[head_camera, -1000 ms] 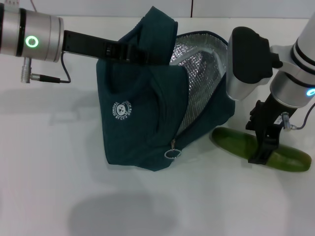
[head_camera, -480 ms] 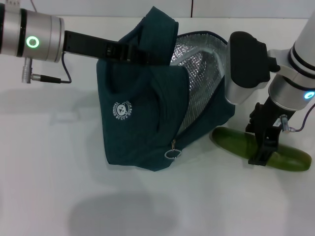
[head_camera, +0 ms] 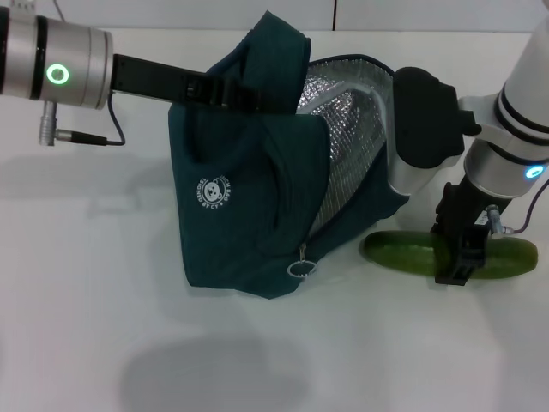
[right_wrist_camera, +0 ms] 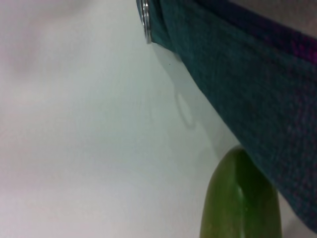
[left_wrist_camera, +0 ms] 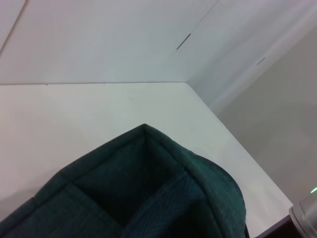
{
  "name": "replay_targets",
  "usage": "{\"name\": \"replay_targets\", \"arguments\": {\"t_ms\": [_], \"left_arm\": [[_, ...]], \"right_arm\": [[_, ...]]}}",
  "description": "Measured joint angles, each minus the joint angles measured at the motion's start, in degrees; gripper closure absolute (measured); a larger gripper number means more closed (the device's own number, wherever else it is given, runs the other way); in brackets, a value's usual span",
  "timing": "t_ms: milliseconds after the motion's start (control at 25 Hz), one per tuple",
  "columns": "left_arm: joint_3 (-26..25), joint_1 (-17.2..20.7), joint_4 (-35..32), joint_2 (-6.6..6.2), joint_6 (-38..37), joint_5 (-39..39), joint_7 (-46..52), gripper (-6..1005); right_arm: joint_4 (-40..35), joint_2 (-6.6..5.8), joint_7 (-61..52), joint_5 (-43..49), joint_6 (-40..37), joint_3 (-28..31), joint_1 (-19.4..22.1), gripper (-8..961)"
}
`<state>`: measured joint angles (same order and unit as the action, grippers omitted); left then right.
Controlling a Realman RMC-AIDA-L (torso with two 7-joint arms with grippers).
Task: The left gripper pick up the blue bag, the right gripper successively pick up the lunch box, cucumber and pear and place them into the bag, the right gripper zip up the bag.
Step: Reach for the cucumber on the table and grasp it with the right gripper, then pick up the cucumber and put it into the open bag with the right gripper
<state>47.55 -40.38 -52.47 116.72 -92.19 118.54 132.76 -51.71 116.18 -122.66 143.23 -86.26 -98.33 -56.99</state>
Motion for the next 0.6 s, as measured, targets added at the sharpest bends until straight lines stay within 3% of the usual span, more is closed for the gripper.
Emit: {"name": "replay_targets", "arguments": {"t_ms": [160, 600], "left_arm": [[0.00, 0.12, 0.00, 0.00, 0.11, -0.36, -0.03, 955], [-0.07, 0.59, 0.00, -0.31, 0.18, -1.94, -0.04, 955]], "right_arm": [[0.05, 0.01, -0.07, 0.20, 0.06, -0.01, -0.07, 323], [-1.80, -0.16, -0.90, 0.61, -3.17, 0.31, -0.27, 314]]}}
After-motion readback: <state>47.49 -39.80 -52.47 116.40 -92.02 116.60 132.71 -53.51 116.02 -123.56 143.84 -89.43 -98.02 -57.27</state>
